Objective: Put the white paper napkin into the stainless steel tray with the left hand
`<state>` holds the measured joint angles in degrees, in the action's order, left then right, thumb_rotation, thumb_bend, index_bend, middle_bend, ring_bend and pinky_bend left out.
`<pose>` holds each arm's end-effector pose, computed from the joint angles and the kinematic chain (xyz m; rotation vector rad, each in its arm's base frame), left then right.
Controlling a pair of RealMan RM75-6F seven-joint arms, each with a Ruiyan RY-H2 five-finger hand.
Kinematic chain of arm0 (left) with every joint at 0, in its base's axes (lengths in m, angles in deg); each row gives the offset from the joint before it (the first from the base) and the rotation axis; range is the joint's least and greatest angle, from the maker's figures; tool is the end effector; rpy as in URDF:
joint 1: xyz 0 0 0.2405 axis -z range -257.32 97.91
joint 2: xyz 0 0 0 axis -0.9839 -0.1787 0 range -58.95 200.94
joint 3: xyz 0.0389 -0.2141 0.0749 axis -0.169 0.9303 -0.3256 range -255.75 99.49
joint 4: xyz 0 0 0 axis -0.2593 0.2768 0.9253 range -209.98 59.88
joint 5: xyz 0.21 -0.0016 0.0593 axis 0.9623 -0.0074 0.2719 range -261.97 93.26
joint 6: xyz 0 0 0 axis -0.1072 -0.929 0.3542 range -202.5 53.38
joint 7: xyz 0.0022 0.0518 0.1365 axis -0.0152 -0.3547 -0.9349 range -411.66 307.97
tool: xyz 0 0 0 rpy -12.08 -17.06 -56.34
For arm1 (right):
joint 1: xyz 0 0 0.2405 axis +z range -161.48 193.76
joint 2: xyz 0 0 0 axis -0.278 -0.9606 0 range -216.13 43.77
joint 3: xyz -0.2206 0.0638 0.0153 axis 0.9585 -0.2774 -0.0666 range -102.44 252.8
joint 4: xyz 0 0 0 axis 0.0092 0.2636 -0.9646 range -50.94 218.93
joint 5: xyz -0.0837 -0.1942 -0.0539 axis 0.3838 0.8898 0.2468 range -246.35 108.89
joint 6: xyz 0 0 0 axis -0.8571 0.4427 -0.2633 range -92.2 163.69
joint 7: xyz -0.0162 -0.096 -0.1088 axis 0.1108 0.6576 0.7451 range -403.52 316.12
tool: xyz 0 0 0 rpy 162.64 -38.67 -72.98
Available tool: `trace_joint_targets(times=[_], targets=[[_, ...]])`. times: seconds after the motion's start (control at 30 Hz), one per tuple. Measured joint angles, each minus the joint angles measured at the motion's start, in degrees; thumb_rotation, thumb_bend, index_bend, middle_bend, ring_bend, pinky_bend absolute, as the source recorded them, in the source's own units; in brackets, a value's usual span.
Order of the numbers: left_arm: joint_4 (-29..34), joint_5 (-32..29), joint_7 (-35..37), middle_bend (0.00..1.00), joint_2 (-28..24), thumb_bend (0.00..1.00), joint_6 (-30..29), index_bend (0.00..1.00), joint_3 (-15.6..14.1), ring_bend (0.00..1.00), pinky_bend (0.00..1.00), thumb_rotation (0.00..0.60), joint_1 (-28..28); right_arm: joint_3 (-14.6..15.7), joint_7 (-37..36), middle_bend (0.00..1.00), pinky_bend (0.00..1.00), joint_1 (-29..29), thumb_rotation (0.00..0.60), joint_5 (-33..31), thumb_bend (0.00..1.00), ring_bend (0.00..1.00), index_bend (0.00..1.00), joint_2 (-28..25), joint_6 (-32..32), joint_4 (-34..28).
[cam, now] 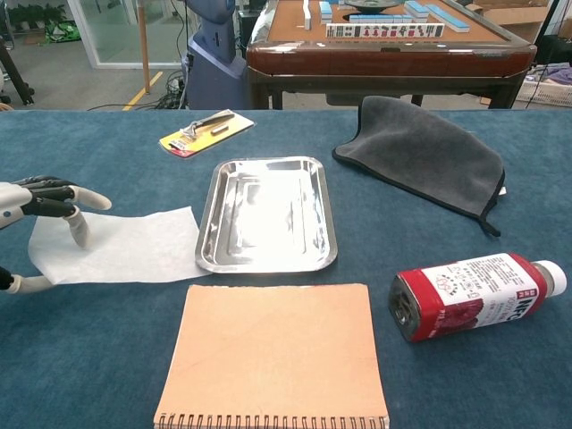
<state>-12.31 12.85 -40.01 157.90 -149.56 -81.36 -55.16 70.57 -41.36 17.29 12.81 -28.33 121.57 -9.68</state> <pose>-0.2607 0.2581 0.0156 -1.8979 -0.8337 -1.0572 -0.3129 -0.1683 0.1824 1.2965 -0.8407 0.7581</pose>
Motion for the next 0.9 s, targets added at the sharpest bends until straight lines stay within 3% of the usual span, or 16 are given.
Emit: trace_joint_targets(times=[0.53, 0.9], targets=[[4.82, -0.62, 3.90, 0.22, -2.37, 0.30, -2.80, 0.56, 1.64, 0.15, 0.05, 0.600, 0.74, -0.05, -0.76, 0.26, 0.21, -0.05, 0.600, 0.04, 0.13, 0.16, 0.14, 0.48, -0.16, 0.67], [10.04, -2.55, 2.86, 0.30, -5.76, 0.30, -4.44, 0.66, 5.02, 0.20, 0.06, 0.600, 1.39, 0.00, -1.15, 0.26, 0.21, -0.13, 0.600, 0.52, 0.13, 0.16, 0.14, 0.46, 0.08, 0.84]])
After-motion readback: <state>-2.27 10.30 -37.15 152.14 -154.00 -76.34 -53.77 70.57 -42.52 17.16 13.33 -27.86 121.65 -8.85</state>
